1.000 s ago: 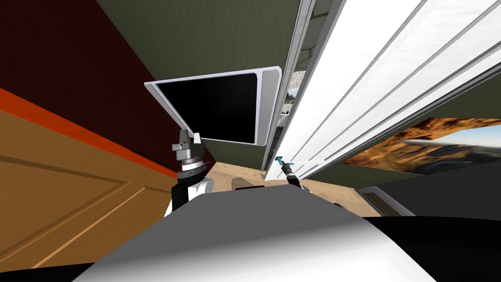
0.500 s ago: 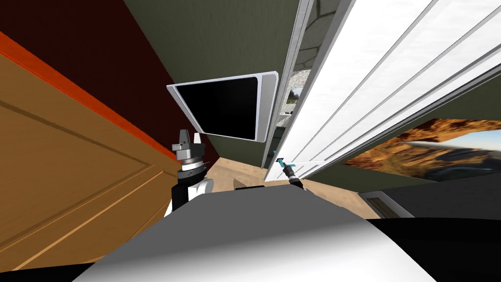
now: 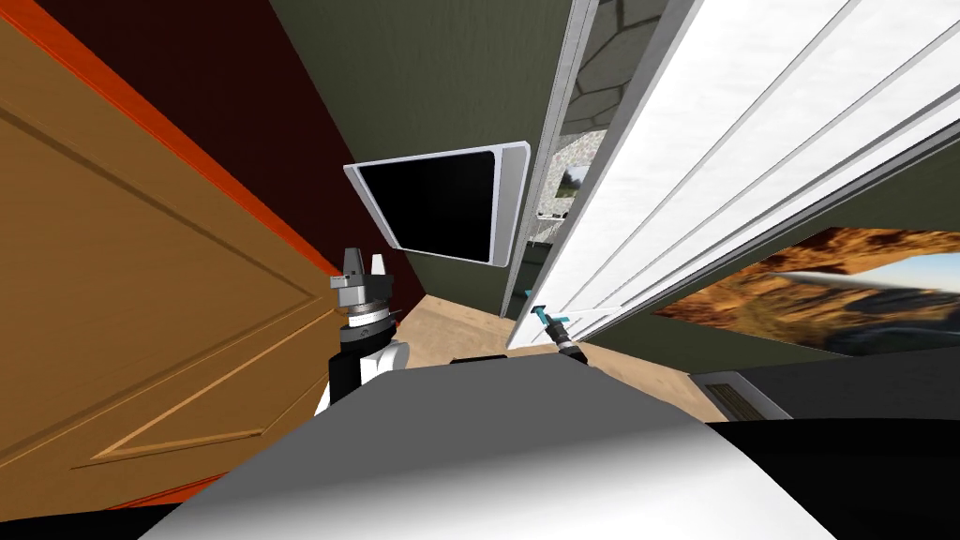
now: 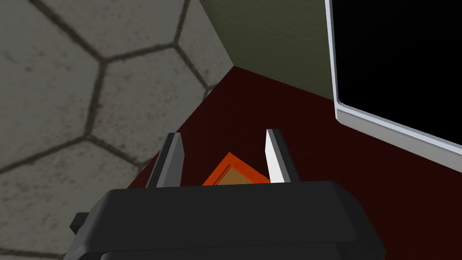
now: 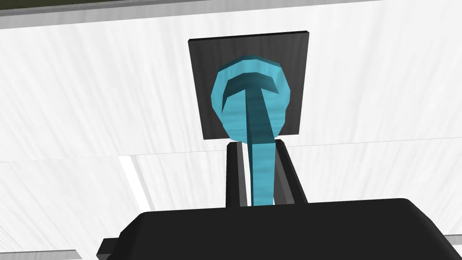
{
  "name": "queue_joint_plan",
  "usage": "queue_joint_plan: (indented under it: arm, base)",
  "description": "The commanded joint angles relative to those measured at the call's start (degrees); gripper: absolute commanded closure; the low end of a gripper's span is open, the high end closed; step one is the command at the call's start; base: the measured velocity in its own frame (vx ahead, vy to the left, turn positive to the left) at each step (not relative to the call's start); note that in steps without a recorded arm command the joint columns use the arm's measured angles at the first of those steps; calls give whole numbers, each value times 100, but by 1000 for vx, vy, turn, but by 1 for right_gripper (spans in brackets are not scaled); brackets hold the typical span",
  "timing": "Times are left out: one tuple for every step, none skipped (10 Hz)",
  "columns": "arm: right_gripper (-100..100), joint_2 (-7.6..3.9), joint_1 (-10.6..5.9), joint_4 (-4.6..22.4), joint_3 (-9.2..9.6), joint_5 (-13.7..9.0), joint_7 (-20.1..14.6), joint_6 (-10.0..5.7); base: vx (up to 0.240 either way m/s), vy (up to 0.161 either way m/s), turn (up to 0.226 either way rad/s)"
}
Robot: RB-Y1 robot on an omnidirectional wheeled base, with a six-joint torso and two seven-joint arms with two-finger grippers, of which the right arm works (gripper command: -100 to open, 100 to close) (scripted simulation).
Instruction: Pull the door open
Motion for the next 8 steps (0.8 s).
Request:
queue_joint_plan:
  arm:
    - [100,0,0,0,0,0,0,0]
    - [100,-35,91,56,29,7,-40,-155]
    - [100,-58,134,84,38,6,-58,-238]
    - [100,-83,183,116,49,6,-78,-330]
    - [100,-110,235,150,60,5,-100,-428]
    - [100,-123,262,167,66,5,-111,-477]
    - [100,-163,339,217,83,5,-143,-624]
    - [100,-187,387,248,93,4,-162,-713]
  base:
    - [-93,-24,25]
    - [-132,-84,202]
    - [-237,-119,228]
    - [-227,-86,203]
    - [-212,-65,209]
    - [-161,-54,119]
    - [-190,-93,194]
    - [-220,-106,228]
